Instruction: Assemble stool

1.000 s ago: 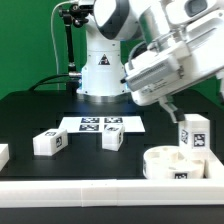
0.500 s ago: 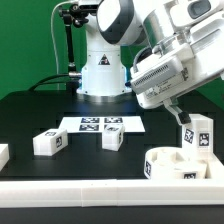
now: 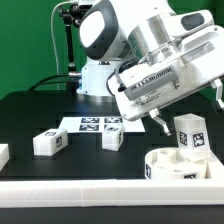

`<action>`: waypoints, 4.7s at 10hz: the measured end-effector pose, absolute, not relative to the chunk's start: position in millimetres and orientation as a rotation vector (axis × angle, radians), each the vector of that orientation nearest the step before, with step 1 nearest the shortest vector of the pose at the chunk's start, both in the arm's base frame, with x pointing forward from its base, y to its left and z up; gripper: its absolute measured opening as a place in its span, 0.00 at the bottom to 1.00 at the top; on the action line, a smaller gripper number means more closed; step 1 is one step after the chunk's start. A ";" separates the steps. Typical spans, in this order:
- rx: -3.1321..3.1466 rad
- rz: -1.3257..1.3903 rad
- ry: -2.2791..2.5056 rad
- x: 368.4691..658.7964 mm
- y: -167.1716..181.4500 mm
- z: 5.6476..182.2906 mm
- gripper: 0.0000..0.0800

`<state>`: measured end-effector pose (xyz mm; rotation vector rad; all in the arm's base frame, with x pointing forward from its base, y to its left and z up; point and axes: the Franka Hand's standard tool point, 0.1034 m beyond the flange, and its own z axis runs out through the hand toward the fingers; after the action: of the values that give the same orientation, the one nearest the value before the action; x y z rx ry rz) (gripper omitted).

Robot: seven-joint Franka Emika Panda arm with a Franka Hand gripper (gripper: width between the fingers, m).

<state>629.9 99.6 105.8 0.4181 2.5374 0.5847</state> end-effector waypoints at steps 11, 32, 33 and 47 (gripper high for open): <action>0.615 0.595 2.438 636.7 88.6 168.7 0.81; 3.020 0.885 0.676 617.2 118.7 177.6 0.81; 3.119 0.809 0.488 615.8 116.7 174.7 0.81; 3.294 0.040 0.437 615.6 115.9 133.5 0.81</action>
Offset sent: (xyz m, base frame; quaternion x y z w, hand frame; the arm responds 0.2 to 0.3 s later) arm 0.0000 0.0000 0.0000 0.0000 0.0000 0.0000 1.0000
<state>615.6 115.9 133.5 3.2936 0.4374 0.0402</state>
